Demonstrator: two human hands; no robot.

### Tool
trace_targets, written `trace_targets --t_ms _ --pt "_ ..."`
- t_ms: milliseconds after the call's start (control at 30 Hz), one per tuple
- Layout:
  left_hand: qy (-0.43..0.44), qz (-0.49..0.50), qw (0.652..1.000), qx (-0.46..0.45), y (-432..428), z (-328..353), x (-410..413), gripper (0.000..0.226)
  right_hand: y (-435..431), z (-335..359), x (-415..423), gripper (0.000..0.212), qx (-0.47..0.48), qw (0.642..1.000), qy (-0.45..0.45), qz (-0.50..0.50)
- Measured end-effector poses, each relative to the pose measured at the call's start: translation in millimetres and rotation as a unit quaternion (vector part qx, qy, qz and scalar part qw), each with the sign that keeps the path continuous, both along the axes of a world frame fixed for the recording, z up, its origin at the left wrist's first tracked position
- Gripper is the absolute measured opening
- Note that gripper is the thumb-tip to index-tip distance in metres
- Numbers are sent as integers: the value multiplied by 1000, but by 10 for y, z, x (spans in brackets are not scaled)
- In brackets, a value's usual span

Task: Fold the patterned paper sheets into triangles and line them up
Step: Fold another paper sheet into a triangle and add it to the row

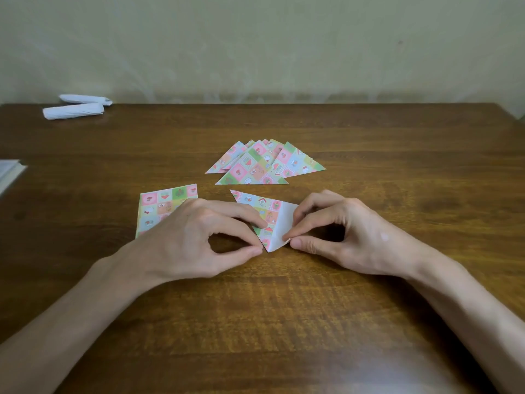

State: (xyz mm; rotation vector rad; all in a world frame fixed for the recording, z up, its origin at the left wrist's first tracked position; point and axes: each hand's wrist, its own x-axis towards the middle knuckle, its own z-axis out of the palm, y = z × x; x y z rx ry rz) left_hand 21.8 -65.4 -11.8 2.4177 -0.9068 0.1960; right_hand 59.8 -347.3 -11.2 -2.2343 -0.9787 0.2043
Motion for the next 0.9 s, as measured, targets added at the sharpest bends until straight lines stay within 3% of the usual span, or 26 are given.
trace_targets --t_ms 300,900 --pt "23 -12 999 30 13 16 -34 21 5 -16 27 16 35 998 43 -15" --pt "32 -34 998 37 16 -3 -25 25 231 -102 -99 4 33 993 -10 -115"
